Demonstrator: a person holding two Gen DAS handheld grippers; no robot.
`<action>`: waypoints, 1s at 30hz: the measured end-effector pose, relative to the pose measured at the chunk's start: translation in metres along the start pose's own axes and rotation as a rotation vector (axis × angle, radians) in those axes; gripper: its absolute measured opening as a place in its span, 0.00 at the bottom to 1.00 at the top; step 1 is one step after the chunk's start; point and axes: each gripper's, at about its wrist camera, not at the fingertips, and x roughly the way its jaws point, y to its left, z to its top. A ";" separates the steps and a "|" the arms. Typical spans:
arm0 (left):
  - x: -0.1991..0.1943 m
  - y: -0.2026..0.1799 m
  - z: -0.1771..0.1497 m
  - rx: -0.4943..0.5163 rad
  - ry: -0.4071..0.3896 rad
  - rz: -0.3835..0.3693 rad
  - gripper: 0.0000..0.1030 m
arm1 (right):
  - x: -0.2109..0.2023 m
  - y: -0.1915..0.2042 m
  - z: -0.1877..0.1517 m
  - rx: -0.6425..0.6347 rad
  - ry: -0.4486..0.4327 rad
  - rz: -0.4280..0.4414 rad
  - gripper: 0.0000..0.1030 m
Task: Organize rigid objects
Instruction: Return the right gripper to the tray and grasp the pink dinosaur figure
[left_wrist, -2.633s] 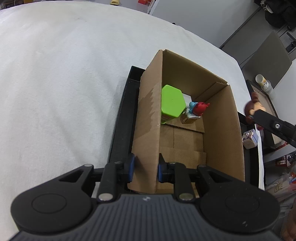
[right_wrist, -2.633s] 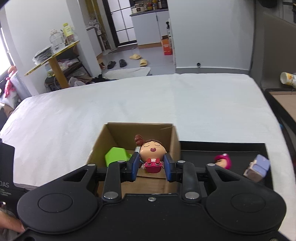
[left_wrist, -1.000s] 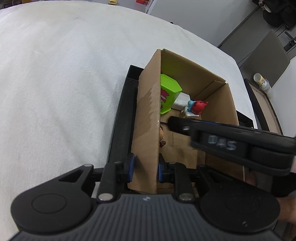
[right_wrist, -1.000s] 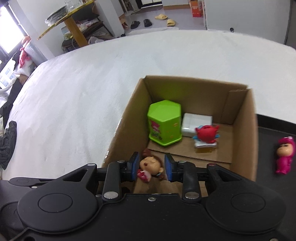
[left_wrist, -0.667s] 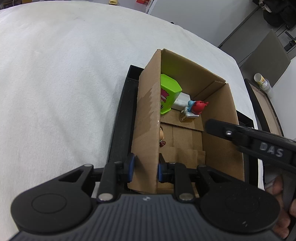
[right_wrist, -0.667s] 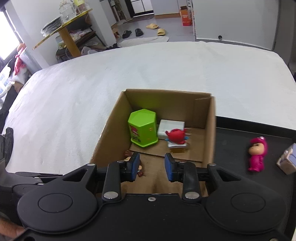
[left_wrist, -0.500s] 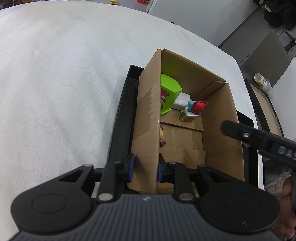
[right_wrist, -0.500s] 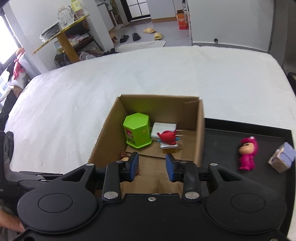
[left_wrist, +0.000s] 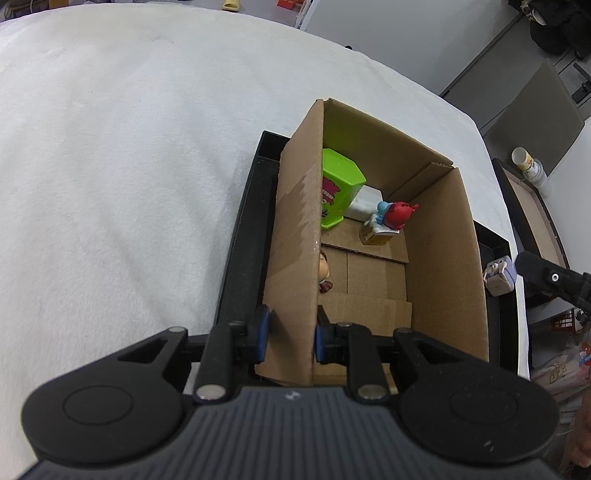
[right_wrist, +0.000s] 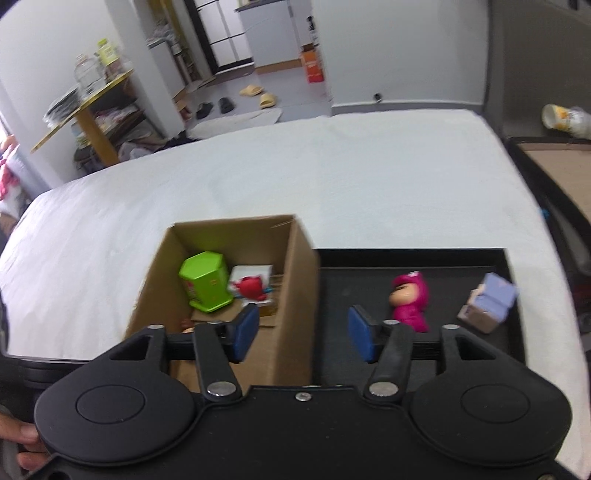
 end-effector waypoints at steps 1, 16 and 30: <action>0.000 0.000 0.000 -0.002 0.000 0.000 0.21 | 0.000 -0.004 -0.001 0.005 -0.006 -0.009 0.55; -0.003 -0.003 0.004 0.010 -0.010 0.021 0.20 | 0.030 -0.051 -0.020 0.061 -0.035 -0.121 0.61; 0.000 -0.001 0.005 -0.009 -0.004 0.014 0.21 | 0.075 -0.082 -0.022 0.080 0.008 -0.070 0.61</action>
